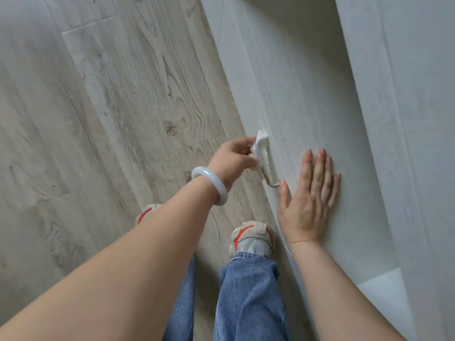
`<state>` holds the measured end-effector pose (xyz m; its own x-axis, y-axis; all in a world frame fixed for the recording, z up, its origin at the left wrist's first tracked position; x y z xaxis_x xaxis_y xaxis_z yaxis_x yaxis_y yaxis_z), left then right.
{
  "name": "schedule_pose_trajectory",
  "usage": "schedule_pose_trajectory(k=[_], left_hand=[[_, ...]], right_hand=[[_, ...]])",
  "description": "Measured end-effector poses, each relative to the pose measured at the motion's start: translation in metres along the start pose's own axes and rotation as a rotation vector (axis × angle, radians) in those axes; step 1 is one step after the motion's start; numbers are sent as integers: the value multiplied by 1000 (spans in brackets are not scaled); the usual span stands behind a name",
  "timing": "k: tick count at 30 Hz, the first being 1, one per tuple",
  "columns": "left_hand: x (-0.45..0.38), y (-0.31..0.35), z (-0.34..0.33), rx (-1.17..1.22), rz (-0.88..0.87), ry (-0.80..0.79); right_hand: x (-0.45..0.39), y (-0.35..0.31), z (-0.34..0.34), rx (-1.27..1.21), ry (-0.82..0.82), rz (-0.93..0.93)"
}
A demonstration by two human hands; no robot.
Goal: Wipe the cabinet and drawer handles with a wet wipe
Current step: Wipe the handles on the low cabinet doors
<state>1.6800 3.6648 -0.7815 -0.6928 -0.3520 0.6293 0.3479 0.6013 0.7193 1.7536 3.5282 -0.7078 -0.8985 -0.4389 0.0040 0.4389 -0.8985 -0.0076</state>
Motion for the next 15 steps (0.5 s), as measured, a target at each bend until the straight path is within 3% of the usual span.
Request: schedule_pose_trajectory(k=[6,11,15], left_hand=[[3,4,7,138,-46,19],[-7,-7,9,81,-50,181],[3,-29,0,208,-2,302]], right_hand=[[0,1,-2,6,2,1],[1,-1,4,-10,27,10],[0,-5,12,-48,67,18]])
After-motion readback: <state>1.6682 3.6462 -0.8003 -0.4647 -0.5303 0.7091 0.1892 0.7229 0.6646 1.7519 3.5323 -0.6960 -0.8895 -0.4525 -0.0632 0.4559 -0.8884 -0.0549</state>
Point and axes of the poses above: each hand's wrist, its own x-axis away from the middle knuckle, its own z-axis out of the back of the hand, y = z × x, the point moved 9 cm from there along -x, towards the middle knuckle, and after that the axes turned 9 degrees about -z, right-handed, at the moved point
